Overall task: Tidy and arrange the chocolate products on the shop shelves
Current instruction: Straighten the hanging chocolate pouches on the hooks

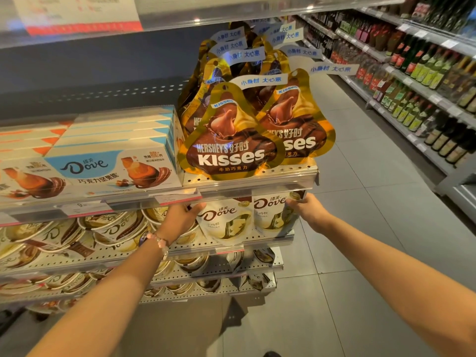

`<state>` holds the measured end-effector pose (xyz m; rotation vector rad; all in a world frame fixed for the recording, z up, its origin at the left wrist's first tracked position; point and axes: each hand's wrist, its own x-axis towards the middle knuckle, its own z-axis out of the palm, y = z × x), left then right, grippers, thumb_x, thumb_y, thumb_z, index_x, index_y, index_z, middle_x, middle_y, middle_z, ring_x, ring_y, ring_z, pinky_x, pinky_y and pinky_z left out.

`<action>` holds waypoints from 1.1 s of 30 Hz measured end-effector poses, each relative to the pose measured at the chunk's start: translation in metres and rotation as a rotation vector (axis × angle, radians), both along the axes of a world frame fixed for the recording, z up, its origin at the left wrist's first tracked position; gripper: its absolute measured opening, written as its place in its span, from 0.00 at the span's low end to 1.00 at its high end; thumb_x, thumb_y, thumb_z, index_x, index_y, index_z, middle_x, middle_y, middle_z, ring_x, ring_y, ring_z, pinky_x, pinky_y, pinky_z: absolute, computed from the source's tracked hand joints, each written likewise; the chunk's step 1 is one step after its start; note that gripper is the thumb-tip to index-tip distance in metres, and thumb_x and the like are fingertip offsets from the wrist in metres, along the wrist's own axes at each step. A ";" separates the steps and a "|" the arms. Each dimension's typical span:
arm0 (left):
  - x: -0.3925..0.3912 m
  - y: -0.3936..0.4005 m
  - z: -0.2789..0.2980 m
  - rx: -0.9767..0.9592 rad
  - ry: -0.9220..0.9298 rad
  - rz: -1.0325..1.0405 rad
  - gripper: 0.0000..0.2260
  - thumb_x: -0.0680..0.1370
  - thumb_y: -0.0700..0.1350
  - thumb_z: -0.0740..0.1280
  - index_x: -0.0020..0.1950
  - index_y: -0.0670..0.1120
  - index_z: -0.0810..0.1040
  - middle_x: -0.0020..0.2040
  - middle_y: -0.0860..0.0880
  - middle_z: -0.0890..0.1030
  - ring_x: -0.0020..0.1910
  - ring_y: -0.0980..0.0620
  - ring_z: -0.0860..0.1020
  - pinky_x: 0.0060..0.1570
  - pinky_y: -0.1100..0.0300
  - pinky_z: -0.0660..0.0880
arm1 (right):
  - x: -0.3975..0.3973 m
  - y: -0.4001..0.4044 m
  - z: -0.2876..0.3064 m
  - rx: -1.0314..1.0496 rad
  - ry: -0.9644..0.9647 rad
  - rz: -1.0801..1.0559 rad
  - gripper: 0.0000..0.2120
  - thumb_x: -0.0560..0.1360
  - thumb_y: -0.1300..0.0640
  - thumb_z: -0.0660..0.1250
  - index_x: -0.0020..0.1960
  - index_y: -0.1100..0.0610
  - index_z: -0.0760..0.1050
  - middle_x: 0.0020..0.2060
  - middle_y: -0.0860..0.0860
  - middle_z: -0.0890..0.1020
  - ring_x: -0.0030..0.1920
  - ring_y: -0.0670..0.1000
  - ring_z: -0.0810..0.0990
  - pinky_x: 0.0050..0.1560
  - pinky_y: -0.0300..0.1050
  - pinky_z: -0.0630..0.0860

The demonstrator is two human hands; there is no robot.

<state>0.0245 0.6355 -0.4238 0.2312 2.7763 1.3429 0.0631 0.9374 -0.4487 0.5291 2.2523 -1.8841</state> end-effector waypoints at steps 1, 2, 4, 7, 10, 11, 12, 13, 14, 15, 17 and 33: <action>0.000 0.000 0.000 -0.004 0.013 -0.001 0.10 0.76 0.41 0.67 0.56 0.39 0.76 0.55 0.42 0.79 0.57 0.46 0.74 0.57 0.58 0.69 | 0.000 0.001 0.001 0.010 0.000 0.006 0.12 0.79 0.62 0.60 0.60 0.64 0.73 0.57 0.58 0.80 0.59 0.57 0.77 0.59 0.52 0.75; 0.000 0.000 0.000 -0.007 0.030 -0.007 0.09 0.76 0.41 0.68 0.55 0.39 0.76 0.54 0.41 0.79 0.56 0.45 0.75 0.56 0.56 0.70 | 0.000 0.001 0.002 0.019 -0.001 0.013 0.12 0.79 0.62 0.60 0.60 0.64 0.73 0.56 0.58 0.80 0.59 0.57 0.77 0.60 0.53 0.74; 0.001 0.000 -0.001 -0.025 0.088 -0.030 0.07 0.75 0.40 0.68 0.52 0.40 0.76 0.49 0.43 0.79 0.51 0.46 0.76 0.52 0.55 0.72 | 0.001 0.002 0.003 0.028 -0.003 0.025 0.12 0.78 0.62 0.61 0.60 0.63 0.73 0.56 0.57 0.80 0.59 0.57 0.78 0.58 0.51 0.75; 0.010 0.001 -0.001 -0.107 0.209 -0.066 0.07 0.74 0.40 0.70 0.50 0.47 0.75 0.38 0.54 0.76 0.37 0.56 0.74 0.38 0.67 0.70 | 0.004 0.003 0.005 0.057 -0.002 0.027 0.12 0.78 0.61 0.62 0.60 0.63 0.74 0.56 0.56 0.80 0.58 0.55 0.78 0.50 0.44 0.76; 0.023 -0.004 0.002 -0.212 0.250 -0.099 0.11 0.73 0.41 0.70 0.54 0.43 0.74 0.42 0.47 0.78 0.40 0.50 0.76 0.42 0.54 0.76 | 0.009 0.008 0.009 0.127 0.008 0.053 0.12 0.76 0.61 0.65 0.59 0.62 0.74 0.57 0.55 0.80 0.57 0.53 0.78 0.44 0.38 0.76; 0.028 -0.006 0.004 -0.239 0.246 -0.105 0.13 0.73 0.41 0.70 0.56 0.42 0.74 0.46 0.45 0.79 0.44 0.47 0.77 0.46 0.49 0.76 | 0.011 0.011 0.011 0.167 0.003 0.065 0.11 0.75 0.61 0.66 0.58 0.61 0.74 0.57 0.55 0.80 0.55 0.52 0.77 0.42 0.37 0.75; 0.034 -0.008 0.006 -0.249 0.241 -0.120 0.16 0.72 0.41 0.70 0.58 0.42 0.73 0.51 0.44 0.79 0.51 0.46 0.77 0.52 0.47 0.75 | 0.013 0.014 0.013 0.221 -0.006 0.081 0.10 0.75 0.61 0.66 0.56 0.61 0.74 0.57 0.55 0.79 0.53 0.50 0.77 0.41 0.36 0.75; 0.040 -0.011 0.008 -0.250 0.242 -0.141 0.20 0.72 0.41 0.70 0.62 0.42 0.71 0.58 0.45 0.77 0.58 0.47 0.75 0.58 0.47 0.72 | 0.016 0.017 0.016 0.292 -0.023 0.109 0.09 0.76 0.61 0.66 0.55 0.60 0.74 0.57 0.56 0.79 0.52 0.50 0.76 0.40 0.36 0.74; 0.048 -0.014 0.011 -0.257 0.249 -0.158 0.25 0.72 0.40 0.71 0.67 0.43 0.68 0.63 0.46 0.75 0.63 0.48 0.72 0.64 0.48 0.69 | 0.020 0.020 0.020 0.381 -0.043 0.150 0.10 0.76 0.59 0.66 0.56 0.61 0.74 0.57 0.57 0.79 0.52 0.50 0.76 0.42 0.37 0.75; 0.056 -0.018 0.014 -0.282 0.263 -0.161 0.28 0.72 0.41 0.71 0.70 0.43 0.66 0.66 0.48 0.72 0.66 0.50 0.70 0.66 0.50 0.67 | 0.023 0.023 0.025 0.475 -0.063 0.200 0.13 0.75 0.58 0.67 0.58 0.61 0.73 0.58 0.58 0.78 0.53 0.52 0.77 0.46 0.39 0.75; 0.068 -0.026 0.021 -0.375 0.283 -0.158 0.28 0.73 0.43 0.70 0.71 0.44 0.66 0.66 0.49 0.72 0.65 0.50 0.70 0.66 0.54 0.67 | 0.032 0.025 0.040 0.625 -0.102 0.290 0.21 0.75 0.55 0.67 0.65 0.62 0.70 0.61 0.58 0.76 0.58 0.55 0.76 0.55 0.45 0.75; 0.079 0.033 0.268 -0.152 0.724 -0.306 0.09 0.72 0.51 0.69 0.52 0.57 0.77 0.44 0.61 0.79 0.45 0.62 0.77 0.43 0.68 0.74 | 0.067 -0.039 0.283 0.336 0.829 0.551 0.15 0.75 0.63 0.67 0.60 0.51 0.75 0.49 0.50 0.82 0.48 0.48 0.81 0.53 0.41 0.77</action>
